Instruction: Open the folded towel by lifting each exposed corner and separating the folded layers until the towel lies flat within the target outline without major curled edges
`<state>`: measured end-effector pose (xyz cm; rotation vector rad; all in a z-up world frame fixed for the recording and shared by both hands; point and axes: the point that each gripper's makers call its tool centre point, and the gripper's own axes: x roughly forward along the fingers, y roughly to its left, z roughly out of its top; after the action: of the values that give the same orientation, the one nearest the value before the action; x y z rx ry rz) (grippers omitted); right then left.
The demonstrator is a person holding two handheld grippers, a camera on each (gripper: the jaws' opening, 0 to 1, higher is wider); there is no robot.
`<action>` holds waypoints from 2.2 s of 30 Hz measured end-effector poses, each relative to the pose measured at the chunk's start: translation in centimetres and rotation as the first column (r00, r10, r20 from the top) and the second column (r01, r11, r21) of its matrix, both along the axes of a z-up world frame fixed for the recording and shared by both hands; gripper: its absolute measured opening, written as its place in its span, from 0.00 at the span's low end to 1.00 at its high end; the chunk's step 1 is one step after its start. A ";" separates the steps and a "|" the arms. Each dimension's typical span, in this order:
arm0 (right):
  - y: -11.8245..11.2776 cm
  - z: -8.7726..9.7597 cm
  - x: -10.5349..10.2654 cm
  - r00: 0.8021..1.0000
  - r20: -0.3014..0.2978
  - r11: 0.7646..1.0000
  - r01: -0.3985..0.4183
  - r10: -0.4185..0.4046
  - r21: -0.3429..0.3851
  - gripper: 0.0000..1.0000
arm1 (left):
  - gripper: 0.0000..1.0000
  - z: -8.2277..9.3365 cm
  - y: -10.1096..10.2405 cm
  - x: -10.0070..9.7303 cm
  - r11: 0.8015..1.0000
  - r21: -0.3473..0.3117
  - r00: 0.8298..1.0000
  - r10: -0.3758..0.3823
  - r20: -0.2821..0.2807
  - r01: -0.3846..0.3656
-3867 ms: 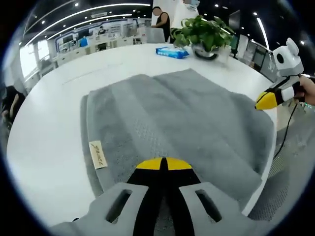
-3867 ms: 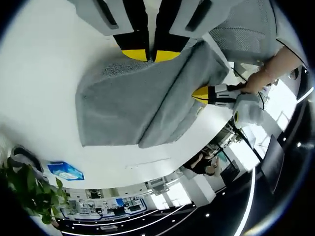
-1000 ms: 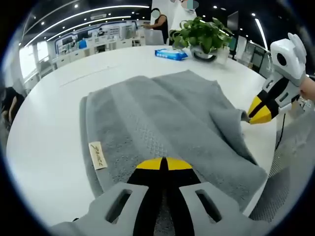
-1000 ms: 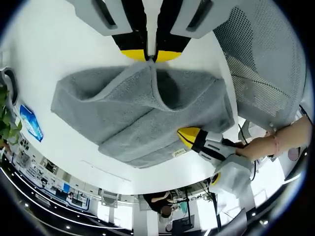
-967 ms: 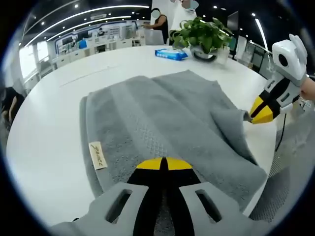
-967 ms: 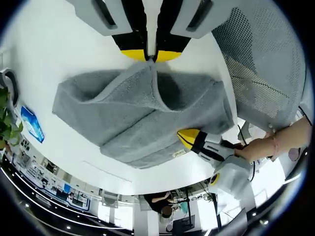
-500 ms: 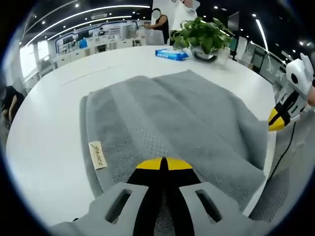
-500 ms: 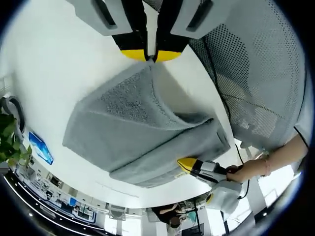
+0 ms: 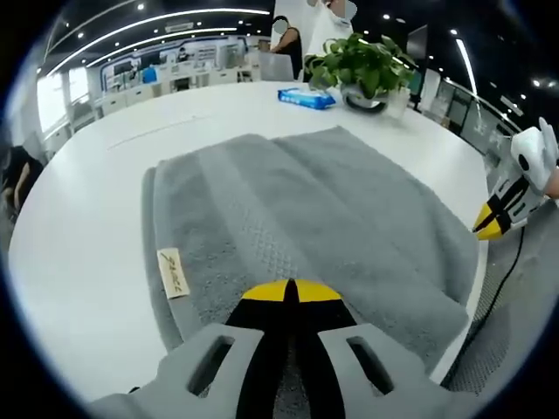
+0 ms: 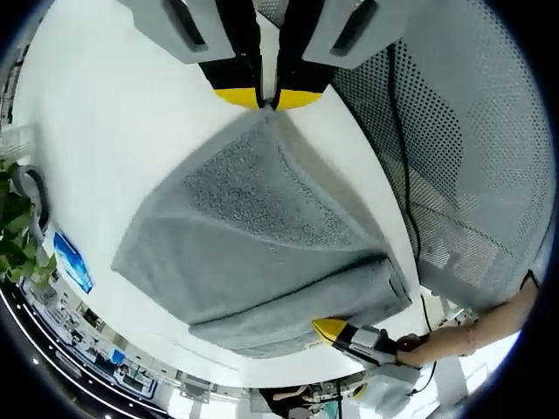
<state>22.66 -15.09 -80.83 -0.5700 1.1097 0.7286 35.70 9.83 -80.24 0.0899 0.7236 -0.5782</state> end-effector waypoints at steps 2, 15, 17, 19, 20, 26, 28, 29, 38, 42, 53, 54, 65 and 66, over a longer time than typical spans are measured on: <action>-0.6 -0.1 -0.3 1.000 -0.005 1.000 -0.005 0.005 -0.027 0.01 | 0.00 0.0 0.0 0.0 1.000 -0.001 1.000 0.003 -0.004 -0.003; -0.8 -0.2 -0.5 0.996 -0.026 0.996 0.086 -0.085 0.040 0.03 | 0.00 -0.1 -0.1 0.4 1.000 -0.028 1.000 0.012 -0.017 -0.012; -0.5 0.1 -0.6 0.991 -0.048 0.988 0.129 -0.125 0.087 0.06 | 0.00 -0.1 0.0 0.5 0.999 -0.037 1.000 0.017 -0.022 -0.018; 0.0 0.8 -0.7 0.982 -0.072 0.971 0.186 -0.176 0.154 0.12 | 0.00 -0.1 -0.1 0.4 0.999 -0.041 1.000 0.018 -0.022 -0.019; 0.0 1.0 -0.7 0.979 -0.077 0.966 0.197 -0.187 0.168 0.14 | 0.00 -0.1 -0.1 0.4 0.999 -0.042 1.000 0.019 -0.022 -0.020; -0.4 4.7 1.6 0.961 0.015 0.926 0.263 -0.277 0.271 0.19 | 0.00 -0.1 -0.1 0.5 0.999 -0.048 1.000 0.019 -0.020 -0.020; -0.6 5.9 2.8 0.950 0.045 0.911 0.281 -0.308 0.302 0.22 | 0.00 -0.1 -0.1 0.5 0.998 -0.051 1.000 0.021 -0.021 -0.022; -0.6 6.8 4.0 0.943 0.078 0.902 0.284 -0.325 0.327 0.22 | 0.00 -0.1 -0.1 0.5 0.998 -0.052 1.000 0.022 -0.021 -0.023; 3.9 5.6 11.2 0.942 0.127 0.880 0.235 -0.311 0.413 0.22 | 0.01 -0.1 -0.1 0.5 0.998 -0.050 1.000 0.022 -0.017 -0.023; 6.5 2.3 11.5 0.962 0.068 0.890 0.218 -0.266 0.401 0.22 | 0.01 0.0 -0.1 0.4 0.998 -0.052 1.000 0.023 -0.012 -0.024; 7.2 -0.1 10.8 0.968 0.209 0.943 0.064 -0.138 0.328 0.18 | 0.01 0.0 0.1 0.5 0.991 -0.120 0.997 0.059 -0.057 -0.065; 7.2 -0.1 10.9 0.967 0.213 0.941 0.063 -0.140 0.333 0.18 | 0.01 0.0 0.1 0.6 0.990 -0.126 0.996 0.058 -0.065 -0.066; 7.3 0.0 11.1 0.965 0.223 0.937 0.051 -0.135 0.346 0.18 | 0.17 1.2 4.5 2.3 0.937 -0.167 0.951 0.299 -0.078 -0.308; 7.3 0.0 11.2 0.965 0.223 0.937 0.052 -0.135 0.346 0.18 | 0.17 1.0 4.8 2.3 0.938 -0.144 0.949 0.307 -0.070 -0.314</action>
<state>33.81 -7.79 -80.85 -0.3002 0.7553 0.7245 37.99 14.64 -79.21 -0.1802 0.7187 -0.3316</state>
